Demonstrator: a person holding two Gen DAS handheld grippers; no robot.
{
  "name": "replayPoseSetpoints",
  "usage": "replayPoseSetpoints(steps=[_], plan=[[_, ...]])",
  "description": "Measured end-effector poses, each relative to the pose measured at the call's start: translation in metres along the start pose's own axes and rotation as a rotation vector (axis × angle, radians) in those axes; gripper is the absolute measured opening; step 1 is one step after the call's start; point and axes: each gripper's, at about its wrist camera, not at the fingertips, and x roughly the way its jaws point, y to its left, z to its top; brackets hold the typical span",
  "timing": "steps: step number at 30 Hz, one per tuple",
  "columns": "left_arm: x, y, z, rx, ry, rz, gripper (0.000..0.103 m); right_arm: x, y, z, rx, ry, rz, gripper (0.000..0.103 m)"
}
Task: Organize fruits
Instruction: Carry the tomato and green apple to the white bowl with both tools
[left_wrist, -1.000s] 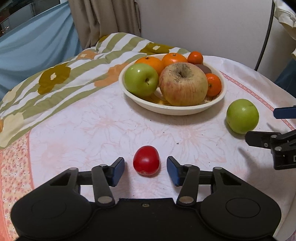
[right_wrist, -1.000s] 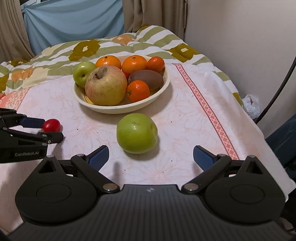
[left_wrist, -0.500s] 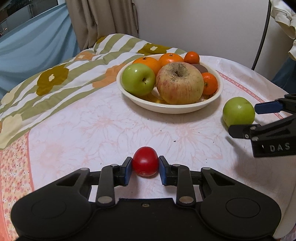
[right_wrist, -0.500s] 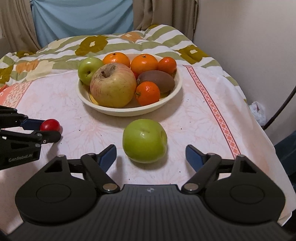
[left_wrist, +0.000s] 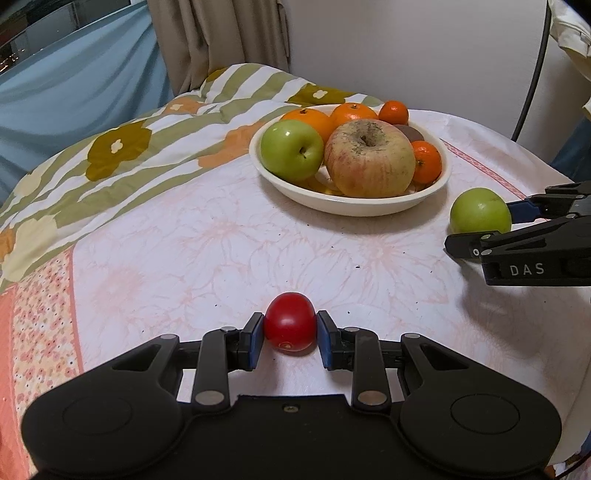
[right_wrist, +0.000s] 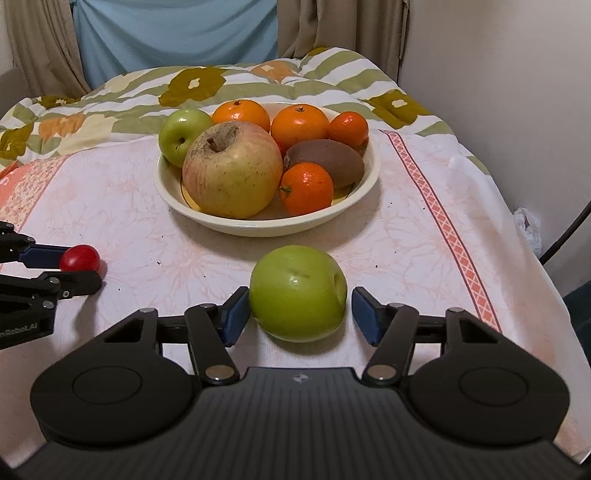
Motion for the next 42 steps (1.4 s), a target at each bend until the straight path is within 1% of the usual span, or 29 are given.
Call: replayPoseSetpoints(steps=[5,12,19,24,31,37,42], plan=[[-0.007,0.001,0.0,-0.019,-0.003,0.012,0.033,0.001,0.001,0.0,-0.023,-0.004,0.005,0.069],[-0.02,-0.001,0.006,-0.05,-0.009,0.028,0.033,-0.007,-0.004,0.004,-0.017,0.006,0.046,0.069],[-0.036,-0.009,0.024,-0.085,-0.025,0.039,0.033,-0.026,-0.015,0.017,-0.019,-0.007,0.073,0.069],[-0.047,-0.018,0.046,-0.111,-0.048,0.048,0.033,-0.041,-0.03,0.036,-0.031,-0.03,0.086,0.069],[-0.054,-0.033,0.081,-0.135,-0.082,0.077,0.033,-0.054,-0.058,0.072,-0.049,-0.08,0.112,0.069],[-0.045,-0.044,0.115,-0.145,-0.107,0.102,0.033,-0.051,-0.082,0.102,-0.082,-0.114,0.153,0.069],[-0.024,-0.05,0.143,-0.15,-0.113,0.119,0.033,-0.038,-0.096,0.119,-0.107,-0.121,0.19,0.069]])
